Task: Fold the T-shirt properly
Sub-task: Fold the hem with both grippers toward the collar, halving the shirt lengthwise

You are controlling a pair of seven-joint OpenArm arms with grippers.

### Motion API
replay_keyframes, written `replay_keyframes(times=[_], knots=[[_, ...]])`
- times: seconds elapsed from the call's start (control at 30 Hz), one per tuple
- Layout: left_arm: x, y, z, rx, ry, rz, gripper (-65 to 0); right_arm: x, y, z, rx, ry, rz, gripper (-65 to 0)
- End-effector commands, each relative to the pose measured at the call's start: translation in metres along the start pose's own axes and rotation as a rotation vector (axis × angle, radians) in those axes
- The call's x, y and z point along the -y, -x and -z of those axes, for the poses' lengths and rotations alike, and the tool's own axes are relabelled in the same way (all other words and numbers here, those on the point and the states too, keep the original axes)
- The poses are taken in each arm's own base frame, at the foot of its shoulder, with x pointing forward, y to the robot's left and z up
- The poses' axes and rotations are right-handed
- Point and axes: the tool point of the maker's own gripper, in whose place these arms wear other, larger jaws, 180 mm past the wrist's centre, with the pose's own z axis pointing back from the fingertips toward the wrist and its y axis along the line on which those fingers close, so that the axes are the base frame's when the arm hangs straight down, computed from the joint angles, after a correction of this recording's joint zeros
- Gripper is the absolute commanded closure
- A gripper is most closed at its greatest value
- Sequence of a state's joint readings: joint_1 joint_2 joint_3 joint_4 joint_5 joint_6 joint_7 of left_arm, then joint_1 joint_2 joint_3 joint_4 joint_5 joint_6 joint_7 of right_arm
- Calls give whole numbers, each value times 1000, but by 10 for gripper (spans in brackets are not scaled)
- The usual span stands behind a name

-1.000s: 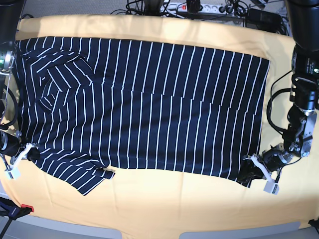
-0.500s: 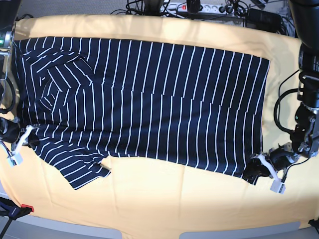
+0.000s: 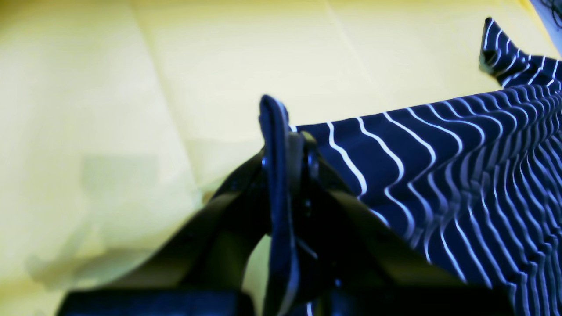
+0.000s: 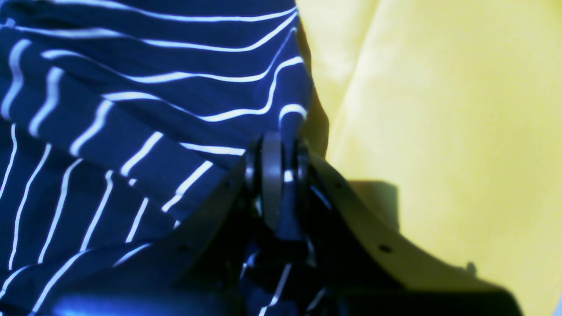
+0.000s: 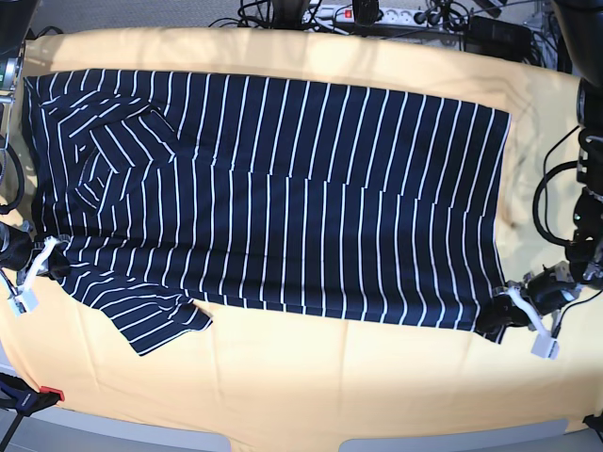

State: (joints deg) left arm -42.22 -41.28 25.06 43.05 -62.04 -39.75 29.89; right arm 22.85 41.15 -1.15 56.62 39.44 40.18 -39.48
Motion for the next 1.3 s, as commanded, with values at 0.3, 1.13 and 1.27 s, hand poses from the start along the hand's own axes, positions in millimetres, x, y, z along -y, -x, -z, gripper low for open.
replay_keyframes(times=[0.3, 1.13, 1.27], knots=[[2, -29, -15, 61, 35, -53, 0, 8, -35, -16, 114, -6, 25, 0], [23, 36, -40, -294, 153, -153, 0, 7, -12, -26, -20, -50, 75, 0], [24, 48, -45, -368, 159, -146, 0, 2, -2, -27, -78, -73, 89, 0]])
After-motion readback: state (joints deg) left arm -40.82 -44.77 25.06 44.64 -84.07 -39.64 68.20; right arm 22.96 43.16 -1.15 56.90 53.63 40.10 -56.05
